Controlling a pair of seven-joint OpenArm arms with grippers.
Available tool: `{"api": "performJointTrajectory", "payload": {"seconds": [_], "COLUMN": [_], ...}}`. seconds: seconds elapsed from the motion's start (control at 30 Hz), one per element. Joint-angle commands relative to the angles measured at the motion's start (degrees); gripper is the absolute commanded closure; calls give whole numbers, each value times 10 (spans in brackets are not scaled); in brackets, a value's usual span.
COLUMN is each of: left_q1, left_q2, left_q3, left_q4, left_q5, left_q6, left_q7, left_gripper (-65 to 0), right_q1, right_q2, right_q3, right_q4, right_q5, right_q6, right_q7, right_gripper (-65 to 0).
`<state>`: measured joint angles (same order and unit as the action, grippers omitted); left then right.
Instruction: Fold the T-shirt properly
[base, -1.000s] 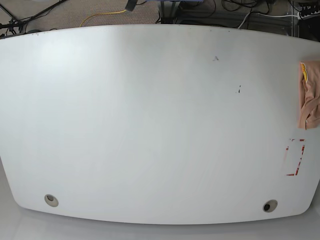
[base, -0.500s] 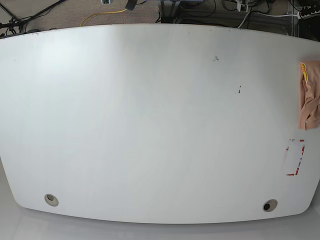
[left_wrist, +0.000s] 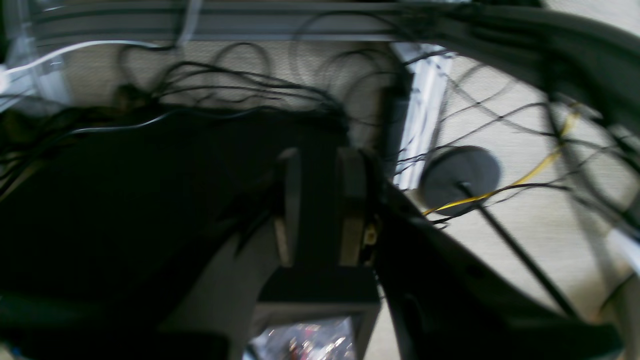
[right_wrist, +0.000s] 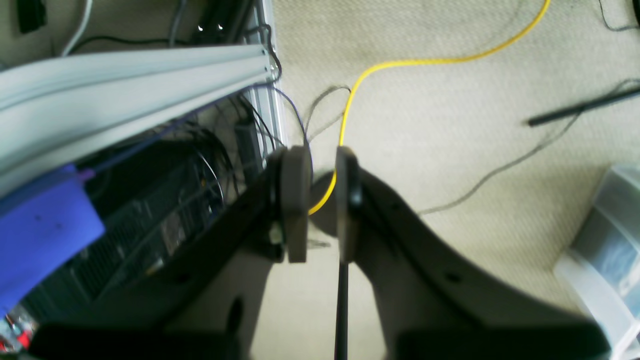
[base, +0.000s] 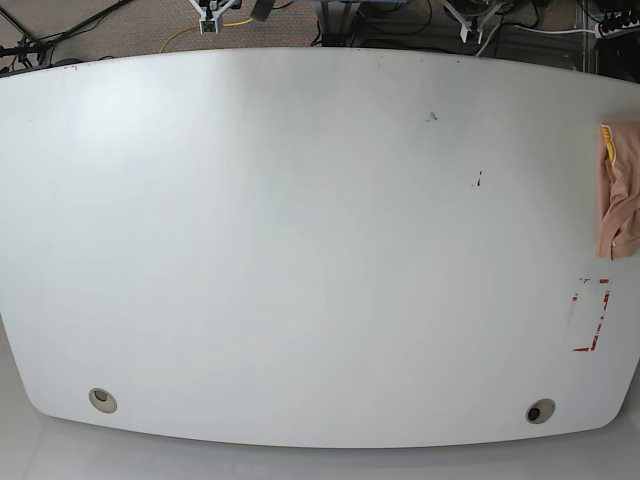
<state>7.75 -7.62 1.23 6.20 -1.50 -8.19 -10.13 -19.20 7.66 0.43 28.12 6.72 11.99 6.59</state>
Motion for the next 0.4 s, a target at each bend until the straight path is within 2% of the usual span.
{"api": "performJointTrajectory", "payload": {"seconds": [0.0, 0.13, 0.37], "left_q1": [-1, -2, -1], "left_q2": [-9, 5, 5], "left_q3": [0, 0, 0], "left_q4": [0, -1, 0], "left_q5": [0, 1, 1], "left_q6": [3, 3, 3], "left_q7": [5, 5, 3], "left_gripper": [-106, -106, -107], "right_q1": [-1, 0, 15], "right_q2": [4, 4, -5], "right_q3": [1, 1, 0], "right_q4": [1, 1, 0], "right_q5": [2, 2, -1], "right_q6": [4, 4, -1], "right_q7": [-10, -9, -8], "right_gripper": [-94, -94, -94]}}
